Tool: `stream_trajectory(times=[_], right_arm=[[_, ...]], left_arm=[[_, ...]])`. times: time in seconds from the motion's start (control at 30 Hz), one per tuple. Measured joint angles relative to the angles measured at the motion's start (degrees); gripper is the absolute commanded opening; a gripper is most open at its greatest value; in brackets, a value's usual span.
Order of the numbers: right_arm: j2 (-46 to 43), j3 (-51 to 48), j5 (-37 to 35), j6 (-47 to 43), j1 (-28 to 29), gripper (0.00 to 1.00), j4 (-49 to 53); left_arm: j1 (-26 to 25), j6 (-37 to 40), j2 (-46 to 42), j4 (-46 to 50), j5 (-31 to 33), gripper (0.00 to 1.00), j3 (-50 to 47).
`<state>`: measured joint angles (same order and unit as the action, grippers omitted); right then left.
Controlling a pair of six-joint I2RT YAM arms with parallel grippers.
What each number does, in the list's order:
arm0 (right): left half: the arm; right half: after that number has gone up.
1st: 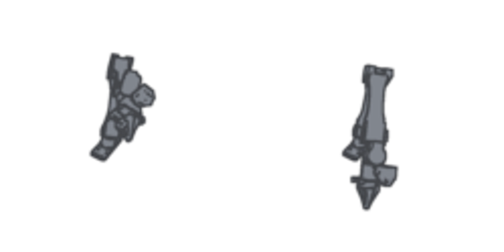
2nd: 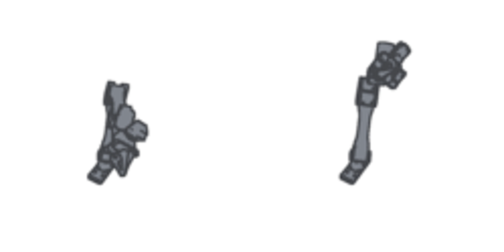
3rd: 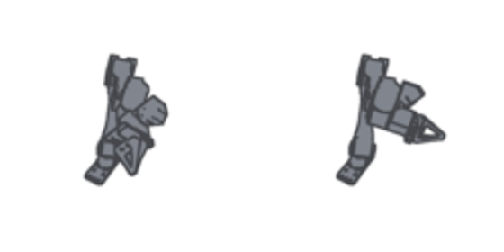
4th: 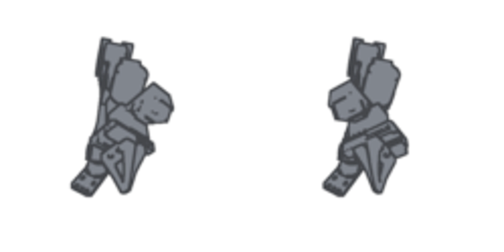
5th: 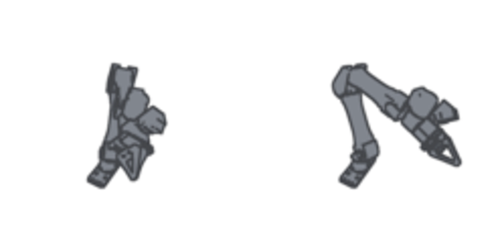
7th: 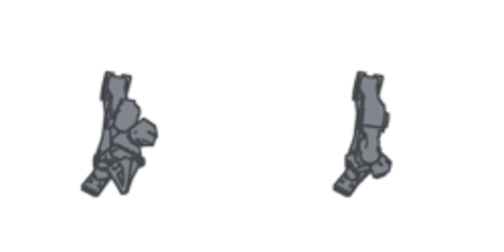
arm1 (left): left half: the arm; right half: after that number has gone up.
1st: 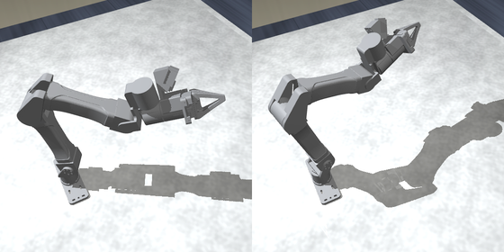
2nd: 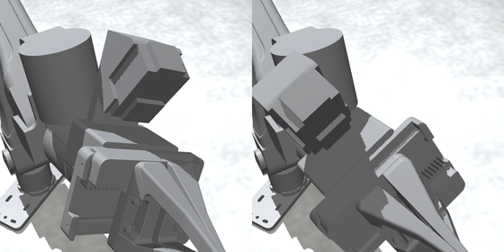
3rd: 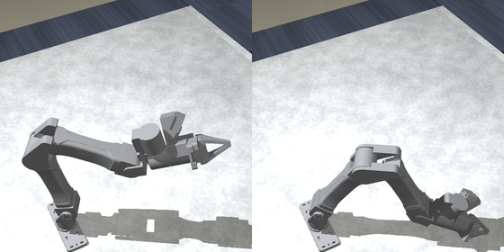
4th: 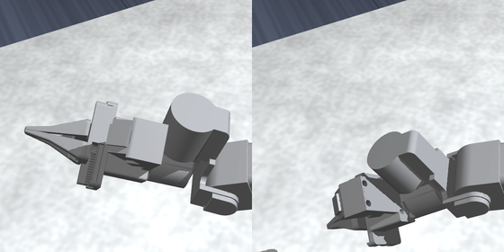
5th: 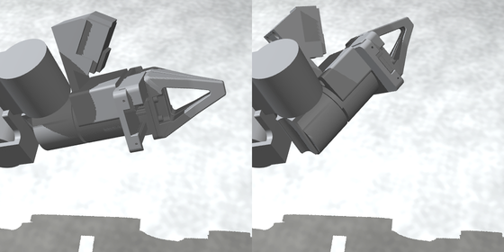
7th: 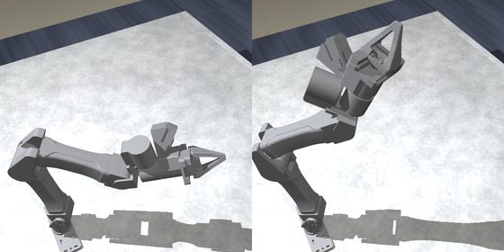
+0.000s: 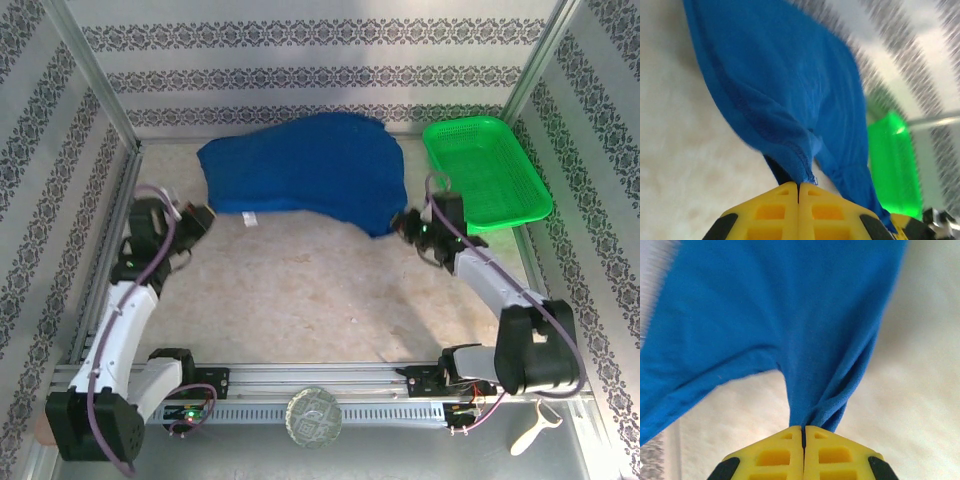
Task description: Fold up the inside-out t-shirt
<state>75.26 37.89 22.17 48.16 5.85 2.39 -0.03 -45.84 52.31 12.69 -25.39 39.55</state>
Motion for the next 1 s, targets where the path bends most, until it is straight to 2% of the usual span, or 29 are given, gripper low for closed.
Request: stream_trajectory(times=[0.07,0.17,0.37,0.4,0.43,0.47,0.53,0.57,0.63,0.7,0.8,0.9,1.0], right_arm=[[-0.1,-4.8,-0.2,0.2,-2.4,0.0,0.8],[-2.3,-5.2,-2.2,-0.6,-3.9,0.0,2.0],[-7.4,-6.1,-5.0,-0.7,-5.5,0.0,4.2],[-9.0,-7.2,-5.9,-0.3,-5.8,0.0,5.1],[-11.2,-8.7,-7.1,0.2,-5.7,0.28,6.0],[-13.6,-10.2,-8.4,1.0,-5.7,0.49,7.2],[-18.4,-12.0,-10.9,1.6,-5.7,0.68,11.3],[-21.0,-12.2,-12.5,1.9,-5.7,0.72,13.9],[-26.3,-12.1,-15.3,2.1,-5.7,0.72,17.6],[-32.5,-11.8,-17.8,2.3,-5.7,0.68,20.8],[-36.5,-10.6,-19.2,2.6,-5.6,0.65,22.3],[-31.3,-8.7,-18.7,2.5,-2.7,0.65,19.5],[-19.2,-5.3,-17.1,1.9,1.8,0.63,14.6]], left_arm=[[-5.0,-0.5,-3.0,-0.1,0.6,0.0,-6.8],[-11.7,-1.5,-7.1,-0.1,2.3,0.0,-12.9],[-22.0,-5.2,-16.6,1.0,7.8,0.0,-18.8],[-23.4,-5.7,-18.0,1.4,8.7,0.05,-19.1],[-24.9,-6.2,-19.5,2.0,9.6,0.27,-19.2],[-26.3,-6.7,-20.7,2.6,10.4,0.5,-19.2],[-27.8,-7.2,-22.3,3.8,11.5,0.78,-19.1],[-28.1,-7.2,-22.7,5.0,12.0,0.97,-18.7],[-28.3,-6.9,-22.5,8.0,13.0,1.0,-16.9],[-28.4,-6.0,-21.8,10.9,14.0,0.99,-13.9],[-28.3,-3.8,-18.8,12.2,15.9,0.99,-8.4],[-25.5,-0.4,-9.5,11.0,15.6,0.99,-2.0],[-18.7,2.9,7.5,6.6,12.2,0.99,5.9]])
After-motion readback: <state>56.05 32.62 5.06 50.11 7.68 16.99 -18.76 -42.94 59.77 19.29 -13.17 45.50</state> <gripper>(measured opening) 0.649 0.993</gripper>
